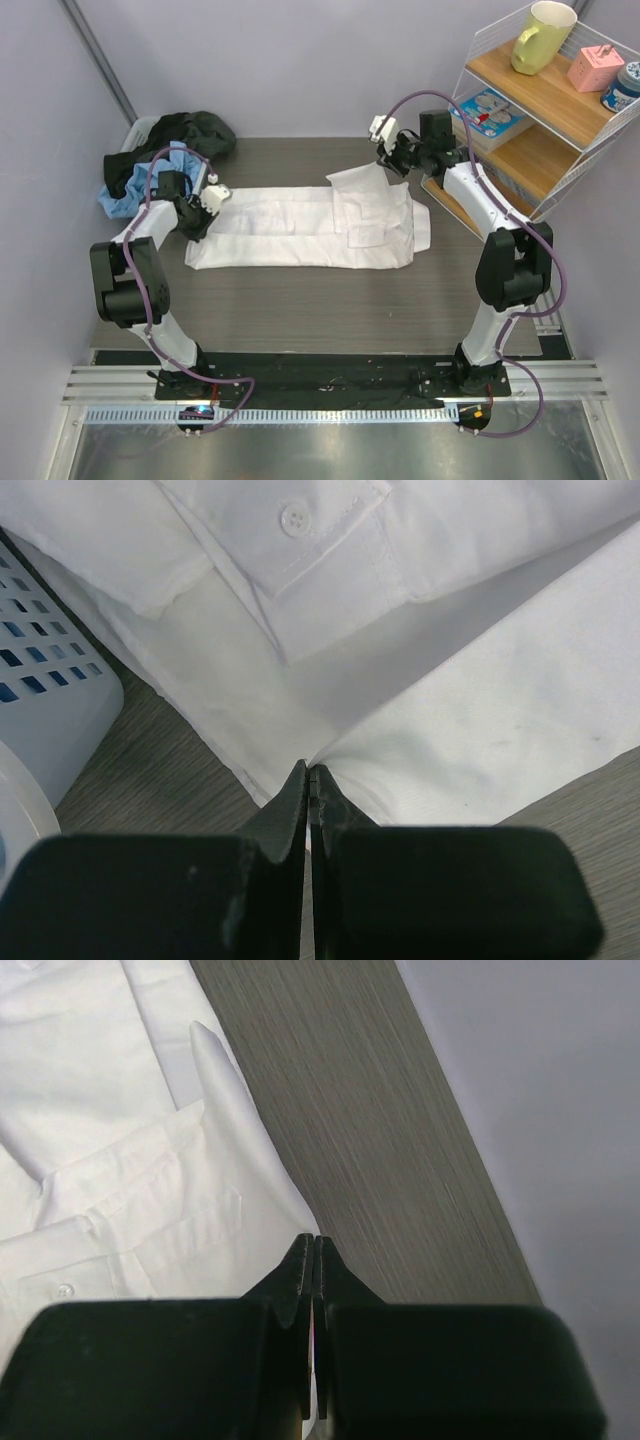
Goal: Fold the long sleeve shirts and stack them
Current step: Fold the shirt
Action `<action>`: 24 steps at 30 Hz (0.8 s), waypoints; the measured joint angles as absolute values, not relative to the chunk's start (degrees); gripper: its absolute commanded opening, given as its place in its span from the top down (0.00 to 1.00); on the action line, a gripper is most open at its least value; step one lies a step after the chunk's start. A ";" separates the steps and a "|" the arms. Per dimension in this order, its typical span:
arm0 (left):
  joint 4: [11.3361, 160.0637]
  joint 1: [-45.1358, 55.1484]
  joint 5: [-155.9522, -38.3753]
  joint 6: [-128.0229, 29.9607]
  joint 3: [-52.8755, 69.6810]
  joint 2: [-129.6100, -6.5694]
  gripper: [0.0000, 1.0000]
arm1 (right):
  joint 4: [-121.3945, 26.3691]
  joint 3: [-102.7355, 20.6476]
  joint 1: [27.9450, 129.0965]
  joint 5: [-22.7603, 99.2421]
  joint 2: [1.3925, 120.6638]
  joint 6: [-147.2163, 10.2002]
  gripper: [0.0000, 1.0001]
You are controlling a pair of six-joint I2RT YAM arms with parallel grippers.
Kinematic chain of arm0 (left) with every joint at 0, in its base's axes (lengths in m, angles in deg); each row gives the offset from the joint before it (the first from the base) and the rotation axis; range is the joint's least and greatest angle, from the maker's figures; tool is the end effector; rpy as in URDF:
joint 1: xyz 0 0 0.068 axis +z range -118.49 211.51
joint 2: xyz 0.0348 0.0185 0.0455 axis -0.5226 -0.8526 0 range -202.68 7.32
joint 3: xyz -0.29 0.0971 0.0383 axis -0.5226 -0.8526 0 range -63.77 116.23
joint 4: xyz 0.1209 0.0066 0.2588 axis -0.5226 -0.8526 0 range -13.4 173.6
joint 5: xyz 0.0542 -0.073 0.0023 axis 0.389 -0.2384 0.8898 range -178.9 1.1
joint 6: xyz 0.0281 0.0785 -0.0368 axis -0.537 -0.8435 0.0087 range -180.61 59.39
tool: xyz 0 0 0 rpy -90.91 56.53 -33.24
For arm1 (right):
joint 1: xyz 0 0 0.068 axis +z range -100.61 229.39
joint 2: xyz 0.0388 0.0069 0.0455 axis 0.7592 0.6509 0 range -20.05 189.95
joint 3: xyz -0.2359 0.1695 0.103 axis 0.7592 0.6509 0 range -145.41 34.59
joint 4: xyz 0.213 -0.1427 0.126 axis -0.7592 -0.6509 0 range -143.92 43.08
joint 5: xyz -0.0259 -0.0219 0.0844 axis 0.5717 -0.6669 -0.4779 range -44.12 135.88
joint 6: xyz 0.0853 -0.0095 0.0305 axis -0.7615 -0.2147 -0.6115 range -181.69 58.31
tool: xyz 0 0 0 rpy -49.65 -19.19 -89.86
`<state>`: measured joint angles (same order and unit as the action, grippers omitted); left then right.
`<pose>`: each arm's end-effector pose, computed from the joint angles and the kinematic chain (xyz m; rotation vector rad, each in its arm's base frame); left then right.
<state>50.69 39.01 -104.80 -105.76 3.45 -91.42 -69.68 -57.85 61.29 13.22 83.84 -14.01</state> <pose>0.3932 0.0293 0.1825 0.9243 2.4542 -0.0641 0.4678 0.1437 0.3299 -1.2933 1.6195 0.2380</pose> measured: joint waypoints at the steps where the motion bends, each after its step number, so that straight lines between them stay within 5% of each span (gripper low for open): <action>1: 51.00 39.01 -104.52 -105.73 3.37 -91.44 1.00 | -68.35 -57.09 61.29 13.39 84.00 -14.17 0.99; 4: 51.72 39.01 -103.64 -105.58 3.15 -91.55 0.95 | -64.79 -55.73 61.32 14.07 84.87 -14.93 0.87; 6: 52.40 39.01 -102.73 -105.36 3.15 -91.88 0.85 | -62.91 -55.73 61.34 15.21 85.83 -15.48 0.61; 9: 53.05 39.04 -101.39 -104.25 3.15 -92.19 0.67 | -62.47 -55.76 61.43 17.89 86.45 -17.14 0.39; 12: 52.61 39.04 -101.48 -102.91 3.15 -91.77 0.52 | -66.03 -57.15 61.19 21.06 86.47 -19.87 0.29; 14: 51.50 39.04 -101.98 -102.28 3.13 -90.68 0.37 | -70.18 -58.92 60.68 21.94 86.36 -21.92 0.28; 24: 45.18 39.01 -108.48 -100.12 1.57 -83.77 0.29 | -89.09 -45.35 55.52 17.04 71.45 -32.28 0.33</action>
<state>45.18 39.01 -108.48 -100.12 1.57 -83.77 -89.09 -45.35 55.52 17.04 71.45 -32.28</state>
